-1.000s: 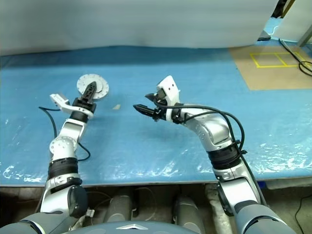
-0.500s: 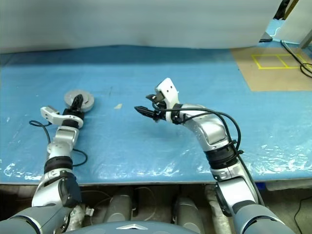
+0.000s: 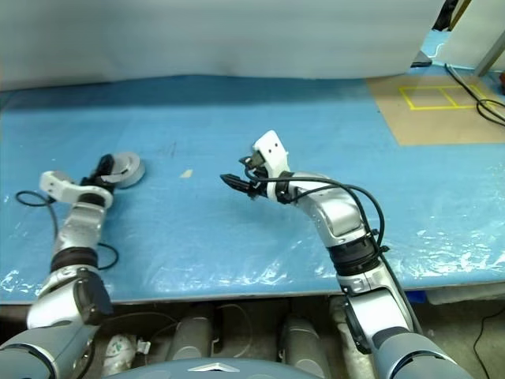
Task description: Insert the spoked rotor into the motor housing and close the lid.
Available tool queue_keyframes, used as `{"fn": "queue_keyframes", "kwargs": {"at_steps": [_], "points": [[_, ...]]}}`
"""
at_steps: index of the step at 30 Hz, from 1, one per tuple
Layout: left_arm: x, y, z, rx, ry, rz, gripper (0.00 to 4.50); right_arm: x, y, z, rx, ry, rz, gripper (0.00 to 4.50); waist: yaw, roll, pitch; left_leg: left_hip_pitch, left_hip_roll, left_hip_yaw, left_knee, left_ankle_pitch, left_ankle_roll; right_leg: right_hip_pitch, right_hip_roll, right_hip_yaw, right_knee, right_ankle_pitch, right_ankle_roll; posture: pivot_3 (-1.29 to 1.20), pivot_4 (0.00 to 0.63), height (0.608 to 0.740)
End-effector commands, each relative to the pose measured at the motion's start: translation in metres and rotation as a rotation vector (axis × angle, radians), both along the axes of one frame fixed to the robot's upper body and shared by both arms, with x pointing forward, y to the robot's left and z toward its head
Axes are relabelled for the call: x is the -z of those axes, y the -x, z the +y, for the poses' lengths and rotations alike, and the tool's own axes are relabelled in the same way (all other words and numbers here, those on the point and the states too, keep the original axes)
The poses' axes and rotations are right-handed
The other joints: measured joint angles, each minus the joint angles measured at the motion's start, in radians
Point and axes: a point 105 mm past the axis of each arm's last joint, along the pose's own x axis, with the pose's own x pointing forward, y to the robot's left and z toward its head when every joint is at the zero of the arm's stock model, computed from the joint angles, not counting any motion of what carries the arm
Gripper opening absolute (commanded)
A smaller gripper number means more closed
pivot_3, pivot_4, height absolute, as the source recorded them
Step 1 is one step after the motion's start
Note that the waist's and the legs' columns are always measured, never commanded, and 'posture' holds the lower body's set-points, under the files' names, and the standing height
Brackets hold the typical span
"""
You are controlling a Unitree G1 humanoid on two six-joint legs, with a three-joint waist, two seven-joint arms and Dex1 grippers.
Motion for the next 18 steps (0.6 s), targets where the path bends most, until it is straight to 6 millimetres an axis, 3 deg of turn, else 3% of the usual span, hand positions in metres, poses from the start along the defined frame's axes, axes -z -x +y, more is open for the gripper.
{"fn": "queue_keyframes", "kwargs": {"at_steps": [1,5,8,11,13,18], "points": [[-0.026,0.017,0.042,-0.119,-0.064,-0.063,4.48,-0.004,0.001,0.002,0.000,-0.015,-0.014,3.46,0.005,0.000,0.000,0.000,0.000,0.000,0.000,0.000,0.000,0.000,0.000,0.000,0.000,0.000,0.000,0.00,0.150,0.740],[-0.048,0.030,0.065,-0.152,-0.147,-0.101,4.48,-0.004,0.001,0.005,-0.006,-0.018,-0.016,3.46,0.011,0.000,0.000,0.000,0.000,0.000,0.000,0.000,0.000,0.000,0.000,0.000,0.000,0.000,0.000,0.00,0.150,0.740],[-0.076,0.026,0.052,-0.017,-0.227,-0.203,4.48,-0.006,0.000,0.005,-0.010,-0.014,-0.029,3.46,0.014,0.000,0.000,0.000,0.000,0.000,0.000,0.000,0.000,0.000,-0.001,0.000,0.000,0.000,0.000,0.00,0.150,0.740],[-0.113,0.021,-0.005,0.301,-0.355,-0.331,4.48,-0.007,-0.002,0.001,0.000,0.009,-0.065,3.46,0.013,0.000,0.000,0.000,-0.001,0.000,0.000,0.000,0.000,0.000,-0.002,0.000,0.000,0.000,0.000,0.00,0.150,0.740],[-0.125,0.026,-0.045,0.508,-0.396,-0.383,4.48,-0.008,-0.005,-0.005,0.014,0.010,-0.068,3.46,0.013,-0.001,0.000,-0.001,-0.001,0.001,0.001,0.000,0.000,0.000,-0.003,0.000,0.000,0.000,-0.001,0.00,0.150,0.740],[-0.118,0.053,-0.135,0.947,-0.520,-0.402,4.48,0.000,-0.017,-0.036,0.112,0.040,-0.058,3.46,0.007,0.000,0.000,0.001,-0.001,0.005,-0.001,0.000,0.000,-0.001,-0.003,0.001,0.001,-0.001,-0.003,0.00,0.150,0.740]]}}
